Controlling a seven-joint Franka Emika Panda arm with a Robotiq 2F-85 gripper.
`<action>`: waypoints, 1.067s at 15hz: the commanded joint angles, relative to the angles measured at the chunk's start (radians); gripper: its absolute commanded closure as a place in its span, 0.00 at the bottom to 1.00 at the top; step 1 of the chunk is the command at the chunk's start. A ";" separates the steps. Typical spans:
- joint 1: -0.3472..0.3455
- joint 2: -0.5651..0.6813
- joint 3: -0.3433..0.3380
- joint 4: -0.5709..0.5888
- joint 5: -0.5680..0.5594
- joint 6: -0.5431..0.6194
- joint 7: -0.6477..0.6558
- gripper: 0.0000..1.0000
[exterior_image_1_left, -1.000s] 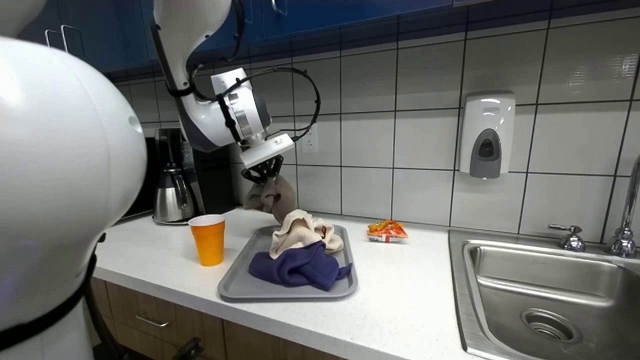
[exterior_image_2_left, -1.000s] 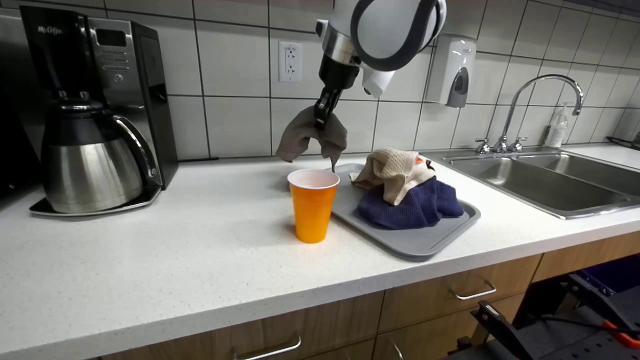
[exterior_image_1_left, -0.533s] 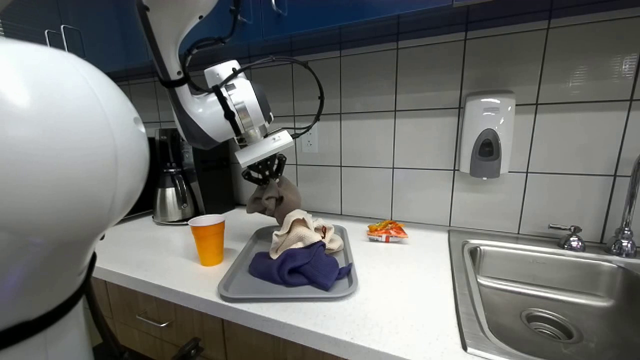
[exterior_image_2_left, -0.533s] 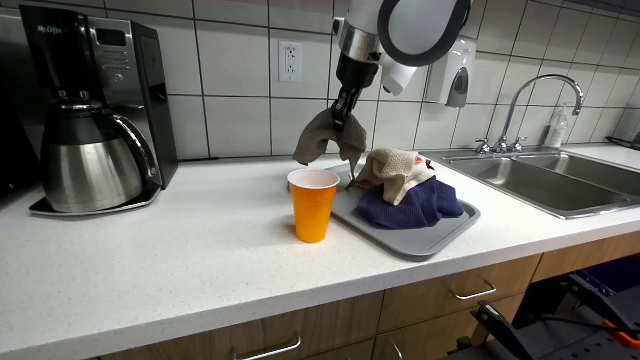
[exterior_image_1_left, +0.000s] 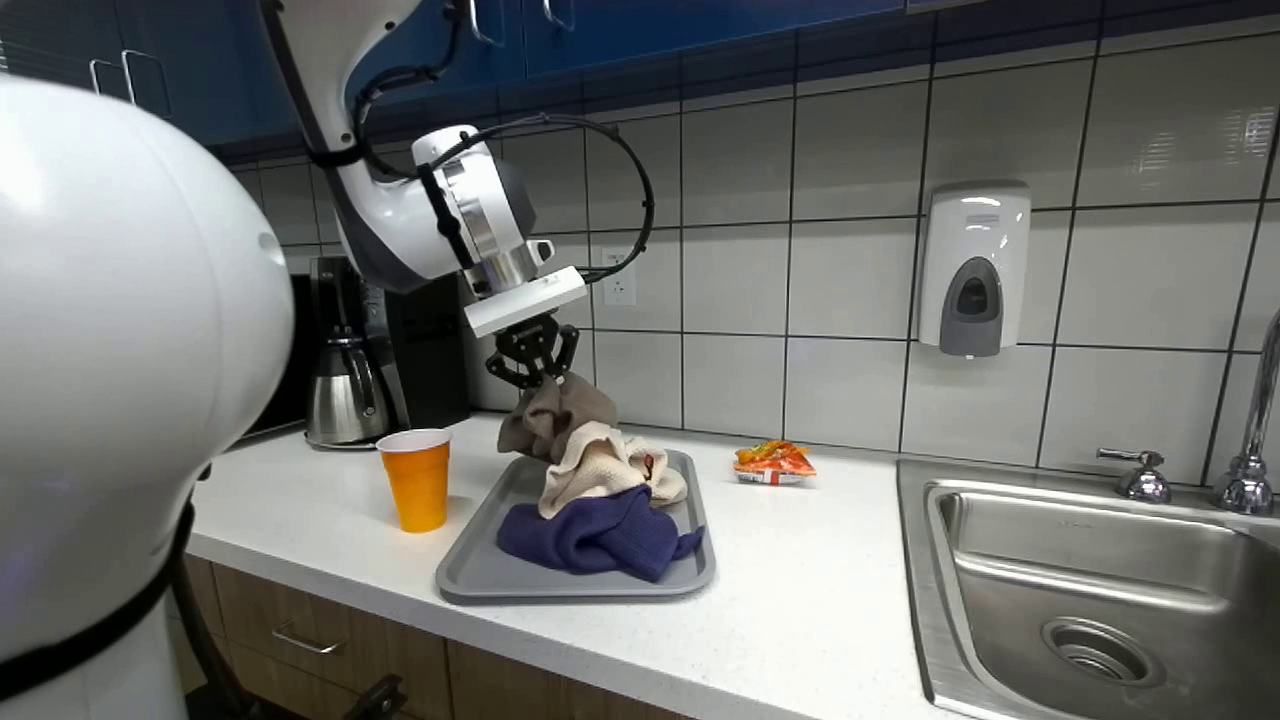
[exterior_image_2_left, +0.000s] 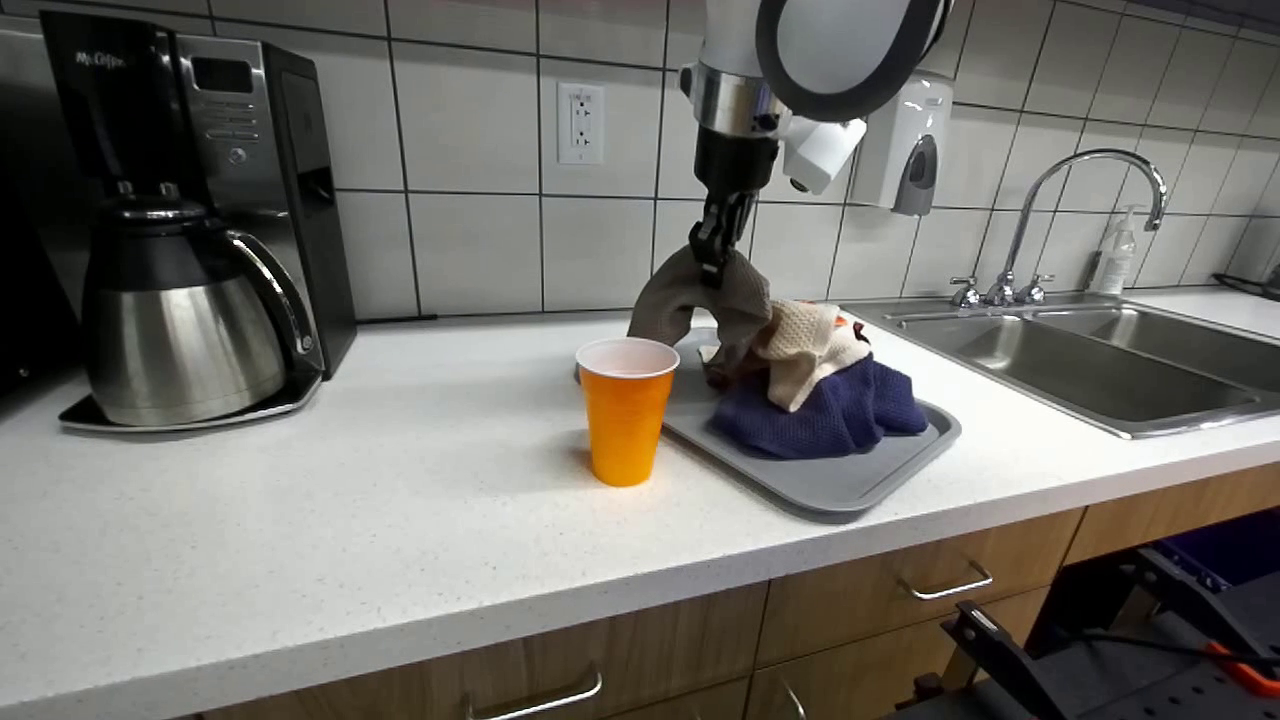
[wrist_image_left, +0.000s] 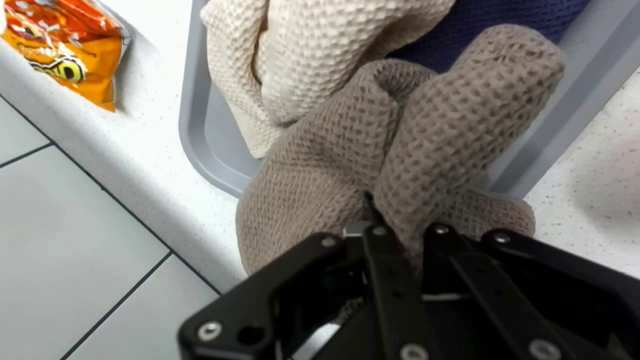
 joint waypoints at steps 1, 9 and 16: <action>-0.060 -0.004 0.052 0.006 0.062 -0.053 -0.049 0.98; -0.106 0.125 0.067 0.088 0.176 -0.079 -0.115 0.98; -0.117 0.254 0.056 0.189 0.185 -0.100 -0.106 0.98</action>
